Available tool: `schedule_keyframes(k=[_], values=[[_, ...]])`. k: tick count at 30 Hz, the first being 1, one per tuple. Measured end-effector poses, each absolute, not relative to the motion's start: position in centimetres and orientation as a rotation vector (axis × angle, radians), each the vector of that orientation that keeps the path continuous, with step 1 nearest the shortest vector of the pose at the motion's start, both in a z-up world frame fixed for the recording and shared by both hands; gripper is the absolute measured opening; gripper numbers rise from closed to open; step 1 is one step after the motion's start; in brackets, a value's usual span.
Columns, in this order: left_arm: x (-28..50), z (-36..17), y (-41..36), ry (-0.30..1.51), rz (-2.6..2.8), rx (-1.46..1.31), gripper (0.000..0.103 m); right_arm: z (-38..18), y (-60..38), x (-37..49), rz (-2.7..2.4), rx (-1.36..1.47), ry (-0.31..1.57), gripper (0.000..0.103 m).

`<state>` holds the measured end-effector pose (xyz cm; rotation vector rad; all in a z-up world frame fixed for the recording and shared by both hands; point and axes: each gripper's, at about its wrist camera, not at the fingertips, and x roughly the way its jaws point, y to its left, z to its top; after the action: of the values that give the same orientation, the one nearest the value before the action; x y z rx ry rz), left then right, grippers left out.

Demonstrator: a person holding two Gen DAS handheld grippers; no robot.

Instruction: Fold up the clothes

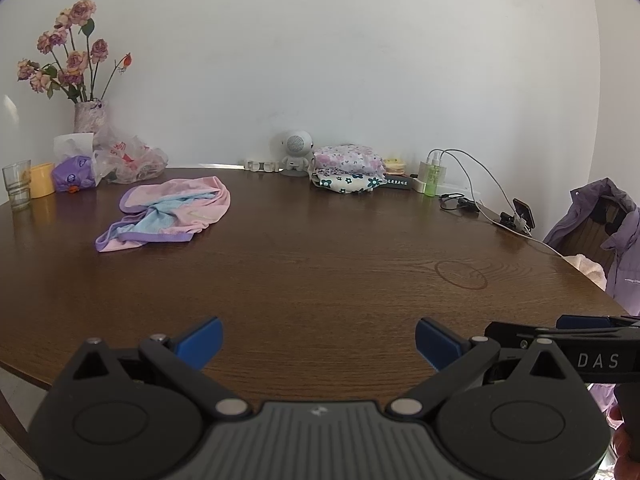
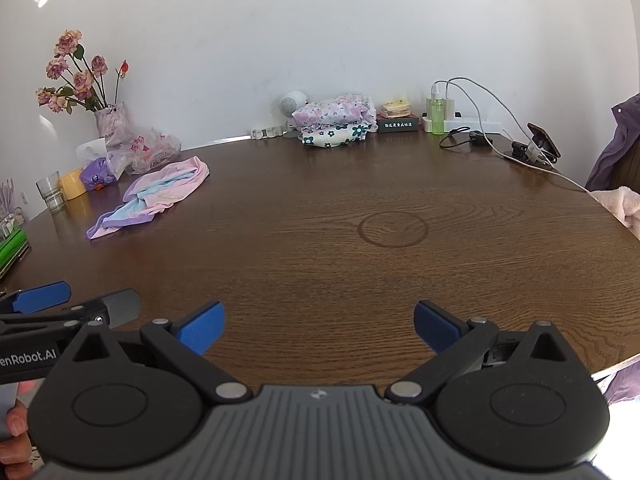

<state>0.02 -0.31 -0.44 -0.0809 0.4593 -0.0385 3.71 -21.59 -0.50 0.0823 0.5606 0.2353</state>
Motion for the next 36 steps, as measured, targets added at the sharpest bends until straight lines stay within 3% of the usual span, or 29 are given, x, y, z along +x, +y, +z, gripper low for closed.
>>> schedule_keyframes(k=[36], values=[[0.35, -0.28, -0.21, 0.464, -0.040, -0.084, 0.103, -0.42, -21.46, 3.92, 0.235, 0.079, 0.564, 0.103]])
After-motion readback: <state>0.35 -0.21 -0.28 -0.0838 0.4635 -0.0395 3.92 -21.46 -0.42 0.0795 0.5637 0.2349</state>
